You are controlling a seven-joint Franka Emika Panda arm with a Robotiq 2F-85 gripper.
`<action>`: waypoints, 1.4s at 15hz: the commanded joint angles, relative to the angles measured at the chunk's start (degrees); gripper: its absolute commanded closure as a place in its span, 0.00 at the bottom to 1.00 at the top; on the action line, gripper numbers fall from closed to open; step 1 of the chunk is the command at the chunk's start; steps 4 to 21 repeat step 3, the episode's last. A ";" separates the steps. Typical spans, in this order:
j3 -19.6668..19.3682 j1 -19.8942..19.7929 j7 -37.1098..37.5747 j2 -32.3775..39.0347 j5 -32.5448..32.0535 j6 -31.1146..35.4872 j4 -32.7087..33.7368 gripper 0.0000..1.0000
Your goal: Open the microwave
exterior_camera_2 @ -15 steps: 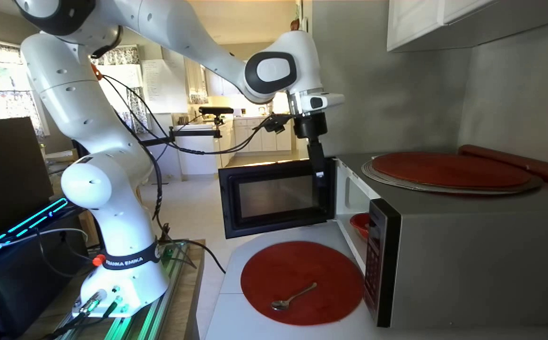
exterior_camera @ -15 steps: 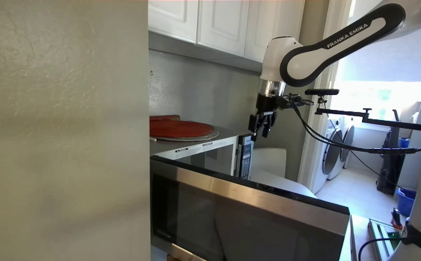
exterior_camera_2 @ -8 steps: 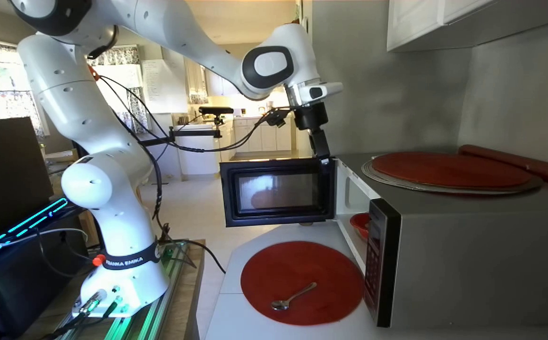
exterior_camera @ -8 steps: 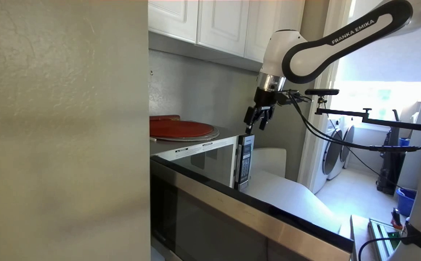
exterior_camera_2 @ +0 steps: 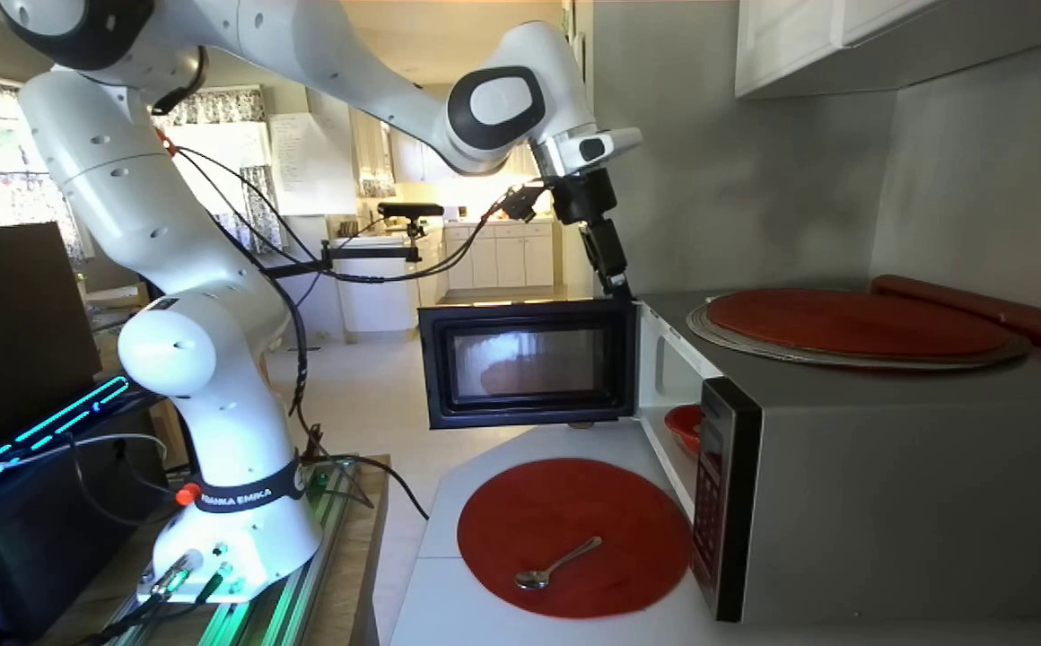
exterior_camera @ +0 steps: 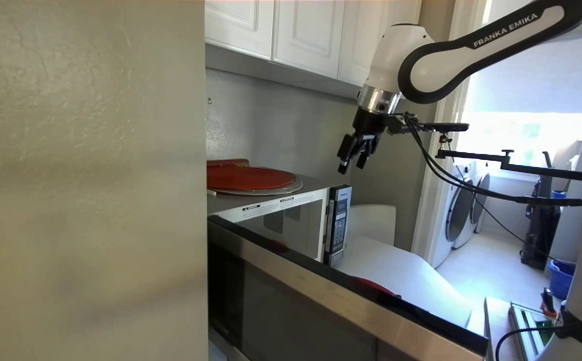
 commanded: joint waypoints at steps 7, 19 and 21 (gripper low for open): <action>0.23 -0.26 -0.22 0.00 0.17 -0.08 0.07 0.00; 0.23 -0.26 -0.22 0.00 0.17 -0.08 0.07 0.00; 0.23 -0.26 -0.22 0.00 0.17 -0.08 0.07 0.00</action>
